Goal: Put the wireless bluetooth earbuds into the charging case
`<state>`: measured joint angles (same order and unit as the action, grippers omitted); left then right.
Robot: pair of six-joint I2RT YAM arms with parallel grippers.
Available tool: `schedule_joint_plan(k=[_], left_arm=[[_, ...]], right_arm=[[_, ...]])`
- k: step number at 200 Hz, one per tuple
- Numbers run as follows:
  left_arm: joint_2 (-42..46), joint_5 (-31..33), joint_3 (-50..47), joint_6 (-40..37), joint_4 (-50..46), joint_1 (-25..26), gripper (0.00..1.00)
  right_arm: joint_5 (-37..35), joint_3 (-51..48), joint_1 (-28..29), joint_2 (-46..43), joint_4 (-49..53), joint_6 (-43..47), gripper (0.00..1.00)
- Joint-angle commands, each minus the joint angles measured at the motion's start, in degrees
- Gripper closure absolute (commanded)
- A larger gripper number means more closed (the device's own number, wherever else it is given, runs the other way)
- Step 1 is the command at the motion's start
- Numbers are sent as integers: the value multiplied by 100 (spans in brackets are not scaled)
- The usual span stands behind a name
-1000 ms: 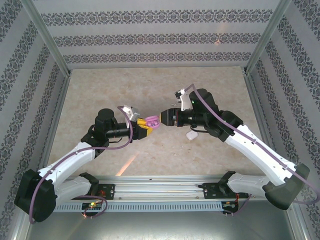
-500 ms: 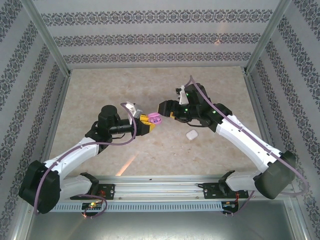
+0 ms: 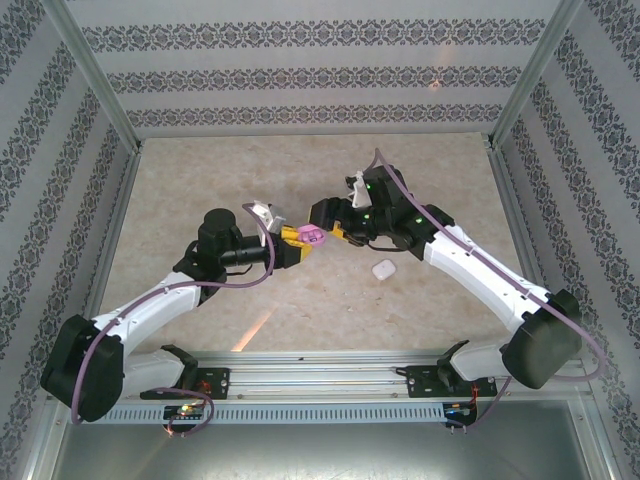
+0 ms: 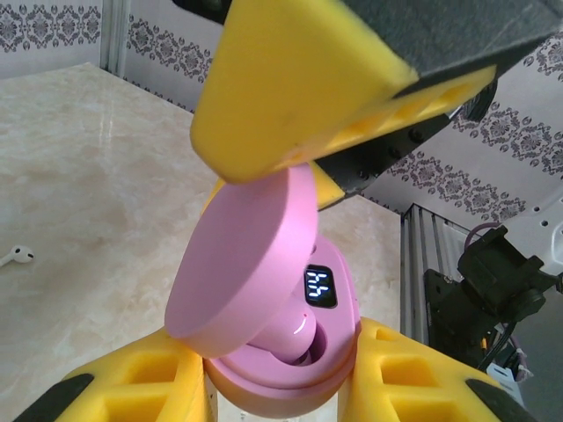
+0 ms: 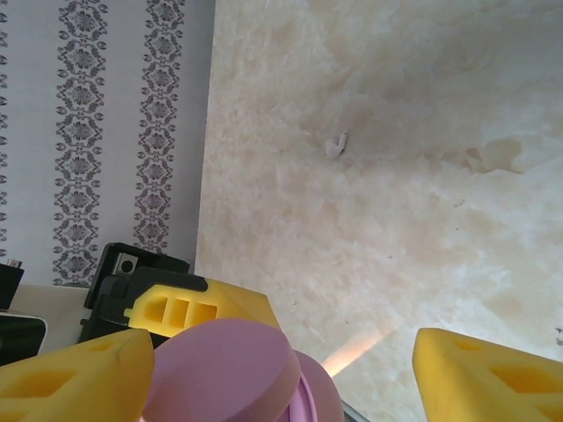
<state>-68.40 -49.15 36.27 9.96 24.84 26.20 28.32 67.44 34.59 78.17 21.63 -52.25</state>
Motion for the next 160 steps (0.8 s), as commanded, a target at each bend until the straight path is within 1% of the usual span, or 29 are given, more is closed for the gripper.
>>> schedule_joint_plan(k=[1,36,56,110,160], left_arm=[[-75,-16,212,206,575,57,94],[-119,49,222,285,658,55,95],[-136,46,231,295,663,54,95],[-161,64,244,288,627,55,95],[-167,109,286,319,542,54,94]], right_arm=[[272,-225,-45,-70,-335,-298,23],[463,-443,-44,-117,-686,-610,23],[562,-542,-49,-144,-893,-763,25],[1027,-662,-44,-65,-1309,-1047,42],[1180,-799,-40,-63,-1624,-1252,60]])
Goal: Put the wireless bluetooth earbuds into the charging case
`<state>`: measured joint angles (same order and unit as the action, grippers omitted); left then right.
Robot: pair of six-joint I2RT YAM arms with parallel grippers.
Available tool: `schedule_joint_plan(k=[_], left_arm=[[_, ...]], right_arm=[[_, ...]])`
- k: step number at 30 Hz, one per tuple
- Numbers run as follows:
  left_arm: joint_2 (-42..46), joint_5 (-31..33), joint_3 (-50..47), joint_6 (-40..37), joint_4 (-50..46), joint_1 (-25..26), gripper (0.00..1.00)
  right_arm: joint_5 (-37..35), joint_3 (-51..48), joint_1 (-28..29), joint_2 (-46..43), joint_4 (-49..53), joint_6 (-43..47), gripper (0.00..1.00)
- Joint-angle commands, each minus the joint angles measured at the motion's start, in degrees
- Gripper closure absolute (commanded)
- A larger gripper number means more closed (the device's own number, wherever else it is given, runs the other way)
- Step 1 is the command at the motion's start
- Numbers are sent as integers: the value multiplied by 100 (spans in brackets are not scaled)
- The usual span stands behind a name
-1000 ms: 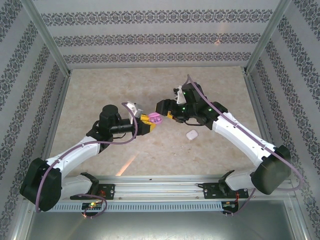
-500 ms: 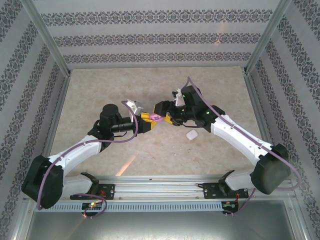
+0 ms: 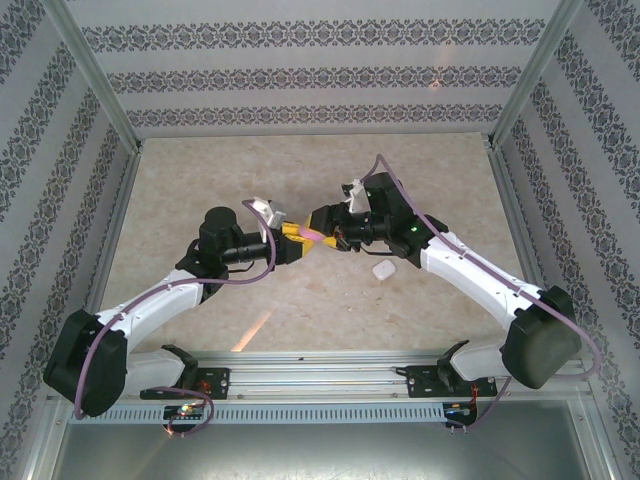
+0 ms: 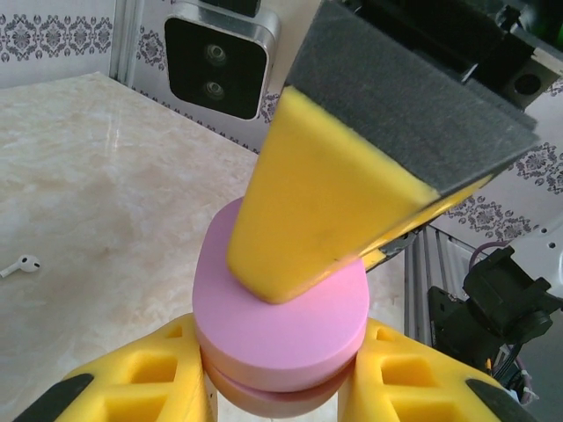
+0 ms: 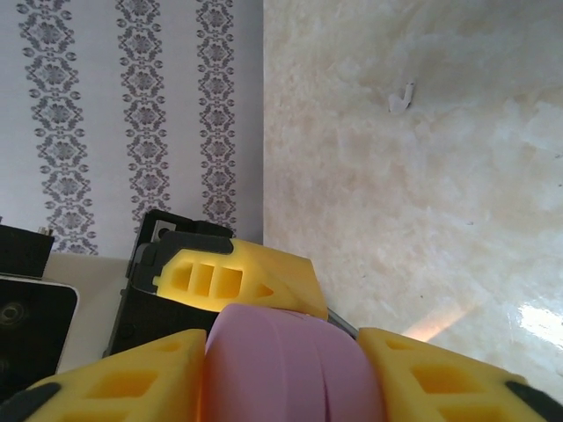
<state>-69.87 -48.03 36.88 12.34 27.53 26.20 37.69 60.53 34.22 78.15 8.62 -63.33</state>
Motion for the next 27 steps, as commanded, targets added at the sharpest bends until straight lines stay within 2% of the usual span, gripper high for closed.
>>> schedule_joint_plan(k=[1,7,12,21,27], left_arm=[[-20,-3,233,83,276,53,94],[-20,-15,239,155,340,56,87],[70,-44,212,38,290,57,74],[556,77,136,-532,-387,54,49],[926,390,56,-773,-798,49,36]], right_arm=[[245,-110,-3,-62,-325,-144,60],[359,-156,-3,-54,-463,-215,71],[373,-256,-25,-80,-767,-363,73],[283,-472,-195,-142,-1131,-611,77],[225,-455,-258,-42,-1196,-621,78]])
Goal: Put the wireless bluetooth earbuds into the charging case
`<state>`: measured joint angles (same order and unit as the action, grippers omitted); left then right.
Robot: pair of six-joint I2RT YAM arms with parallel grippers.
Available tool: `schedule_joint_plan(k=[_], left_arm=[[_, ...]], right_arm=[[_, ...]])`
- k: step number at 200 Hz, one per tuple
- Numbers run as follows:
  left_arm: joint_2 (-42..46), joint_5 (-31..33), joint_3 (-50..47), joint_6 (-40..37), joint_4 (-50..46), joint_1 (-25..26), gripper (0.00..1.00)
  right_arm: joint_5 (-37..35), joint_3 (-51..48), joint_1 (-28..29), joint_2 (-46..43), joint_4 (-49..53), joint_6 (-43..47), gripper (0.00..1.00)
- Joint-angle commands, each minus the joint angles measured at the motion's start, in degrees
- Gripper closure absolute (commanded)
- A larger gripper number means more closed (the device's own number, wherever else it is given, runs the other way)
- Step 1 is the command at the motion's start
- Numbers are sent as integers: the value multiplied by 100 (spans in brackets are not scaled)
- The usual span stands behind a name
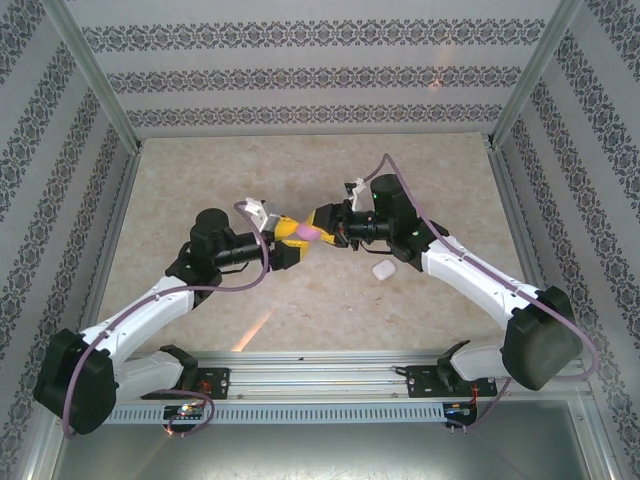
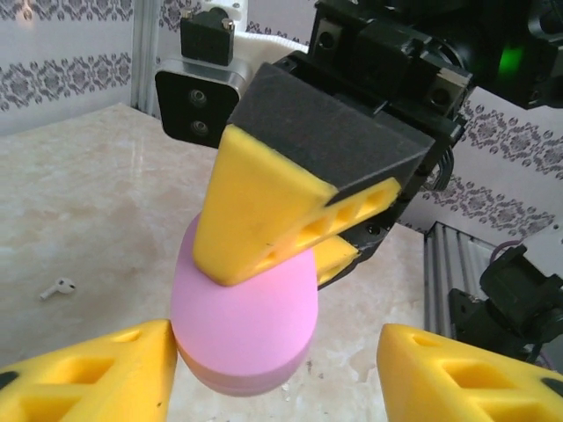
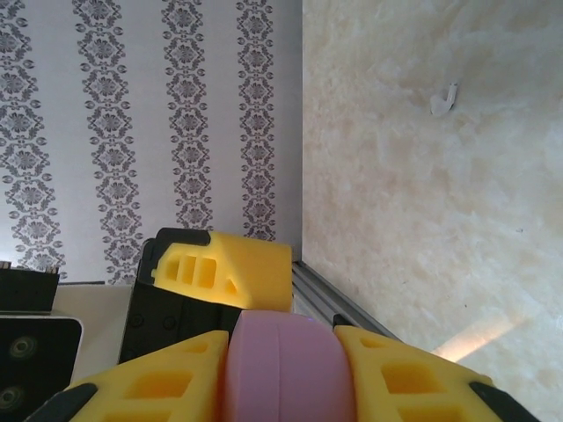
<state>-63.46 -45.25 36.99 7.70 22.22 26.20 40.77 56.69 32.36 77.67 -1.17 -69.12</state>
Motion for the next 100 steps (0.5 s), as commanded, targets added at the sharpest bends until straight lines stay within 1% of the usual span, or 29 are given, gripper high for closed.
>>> schedule_joint_plan(k=[1,21,50,59,77,100], left_arm=[[388,231,32,-394,-396,49,35],[751,791,97,-669,-1045,26,33],[1218,2084,397,-741,-2232,-4,32],[1283,2439,519,-778,-2633,-30,33],[1314,2787,690,-893,-3284,-74,34],[1412,3106,615,-866,-3488,-95,33]], right_arm=[[-114,-47,-78,26,-204,-7,79],[-289,66,-86,143,16,201,79],[-658,397,-88,512,571,718,78],[-755,530,-80,679,695,852,78],[-875,872,-56,1159,869,1174,78],[-948,1449,13,1978,1017,1451,78]])
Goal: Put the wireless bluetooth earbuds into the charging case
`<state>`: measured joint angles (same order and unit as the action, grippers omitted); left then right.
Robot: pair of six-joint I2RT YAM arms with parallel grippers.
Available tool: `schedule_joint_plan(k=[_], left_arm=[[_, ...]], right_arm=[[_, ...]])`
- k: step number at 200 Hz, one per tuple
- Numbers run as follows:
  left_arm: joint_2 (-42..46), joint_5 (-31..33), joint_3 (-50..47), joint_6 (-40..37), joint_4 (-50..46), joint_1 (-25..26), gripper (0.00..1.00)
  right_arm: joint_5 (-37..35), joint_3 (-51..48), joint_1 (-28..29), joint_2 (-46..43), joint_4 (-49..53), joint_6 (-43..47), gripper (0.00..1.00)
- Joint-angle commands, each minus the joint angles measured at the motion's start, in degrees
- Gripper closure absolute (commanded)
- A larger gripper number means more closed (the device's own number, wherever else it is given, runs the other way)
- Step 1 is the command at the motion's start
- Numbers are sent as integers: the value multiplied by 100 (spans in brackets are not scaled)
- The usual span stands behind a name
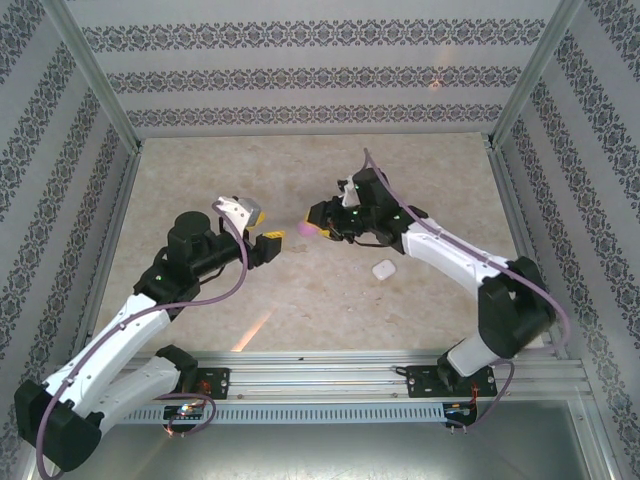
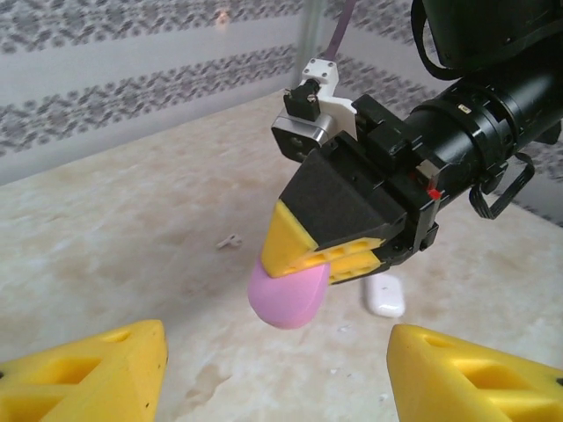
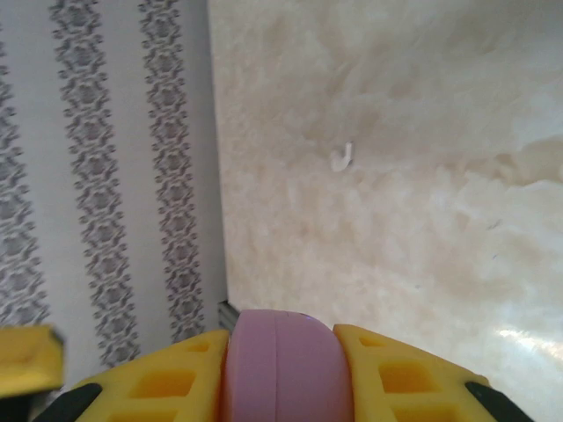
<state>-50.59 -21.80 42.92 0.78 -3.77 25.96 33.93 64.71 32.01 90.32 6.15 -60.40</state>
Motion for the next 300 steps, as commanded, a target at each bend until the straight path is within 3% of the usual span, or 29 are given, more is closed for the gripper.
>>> schedule_joint_plan(k=[1,34,72,107,137,165,212,300], left_arm=[[135,776,15,-169,-889,-72,33],[369,658,-275,-83,-691,-157,31],[542,338,-453,142,-833,-335,31],[901,176,-774,186,-782,-378,31],[1151,9,-1047,240,-553,-403,30],[1113,-25,-1014,147,-614,-412,30],[935,-97,-930,63,-569,-416,30],[120,-282,-517,-25,-759,-417,34]], right_arm=[[-277,674,54,749,292,589,77],[-890,1470,314,1881,289,800,78],[-745,3092,488,3529,274,824,78],[-600,4843,560,4960,1056,1032,79],[-540,5842,565,5672,1640,1210,77],[-589,6046,563,5796,1856,1327,70],[-703,5769,522,5481,2054,1494,51],[-625,5161,256,4297,2335,1869,47]])
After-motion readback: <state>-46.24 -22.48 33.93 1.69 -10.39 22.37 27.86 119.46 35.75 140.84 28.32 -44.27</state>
